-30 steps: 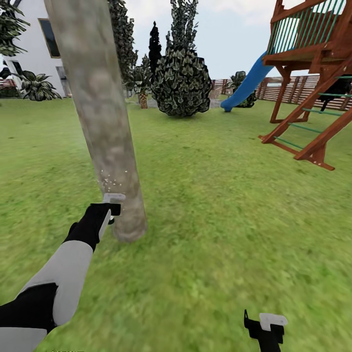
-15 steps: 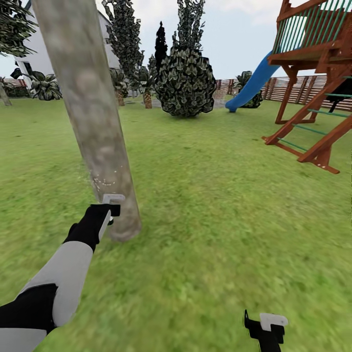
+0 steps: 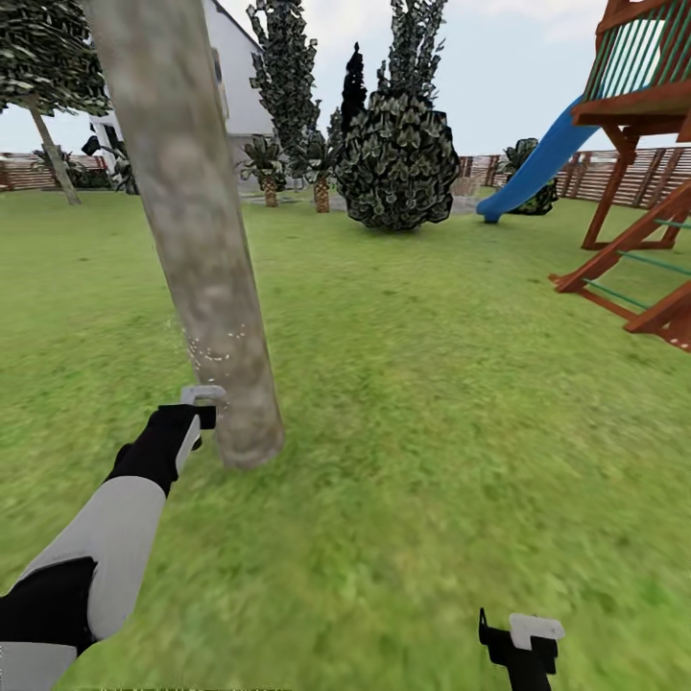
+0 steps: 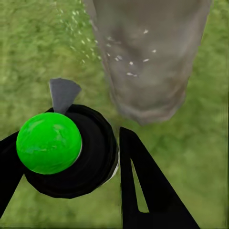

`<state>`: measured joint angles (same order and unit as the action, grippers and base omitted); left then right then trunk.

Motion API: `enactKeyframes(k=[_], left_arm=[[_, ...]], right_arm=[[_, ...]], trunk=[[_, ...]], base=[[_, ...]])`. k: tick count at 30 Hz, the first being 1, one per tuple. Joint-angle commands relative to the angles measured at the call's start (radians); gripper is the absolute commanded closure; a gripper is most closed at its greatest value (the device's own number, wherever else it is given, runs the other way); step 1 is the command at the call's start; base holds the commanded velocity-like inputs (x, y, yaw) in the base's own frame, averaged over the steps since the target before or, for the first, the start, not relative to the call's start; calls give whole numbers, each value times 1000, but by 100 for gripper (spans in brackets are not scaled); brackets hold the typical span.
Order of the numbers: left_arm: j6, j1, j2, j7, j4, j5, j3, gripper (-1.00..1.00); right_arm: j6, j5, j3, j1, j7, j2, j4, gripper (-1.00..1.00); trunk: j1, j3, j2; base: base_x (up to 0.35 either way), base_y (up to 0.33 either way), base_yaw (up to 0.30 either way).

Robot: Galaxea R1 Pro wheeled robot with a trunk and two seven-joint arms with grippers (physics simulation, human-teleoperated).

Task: In the garden, pick up the pesticide atomizer on the floor and spray pesticide onto both trees until each tree trunk is fully covered.

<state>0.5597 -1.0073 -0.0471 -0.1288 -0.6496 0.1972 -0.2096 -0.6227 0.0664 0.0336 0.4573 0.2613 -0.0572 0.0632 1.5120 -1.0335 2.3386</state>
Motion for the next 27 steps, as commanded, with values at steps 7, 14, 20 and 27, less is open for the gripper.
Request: enactKeyframes(k=[7,14,20,27], left_arm=[[4,15,0,1,0,8,-5,100],[5,23,5,-1,-2,8,-5,100],[5,23,6,-2,-9,10,-10,100],[5,24,2,-3,-4,11,-7,100]], right_arm=[[-2,7,3,1,4,0,0,-100],[-2,7,3,1,4,0,0,-100],[-3,7,4,1,4,-1,-1,-100],[-2,6,5,1,4,-1,0,-100]], trunk=[[0,-1,0],[0,-1,0],[0,-1,0],[0,-1,0]], base=[[1,-275,28],[0,-275,192],[0,-275,91],[53,-269,1]])
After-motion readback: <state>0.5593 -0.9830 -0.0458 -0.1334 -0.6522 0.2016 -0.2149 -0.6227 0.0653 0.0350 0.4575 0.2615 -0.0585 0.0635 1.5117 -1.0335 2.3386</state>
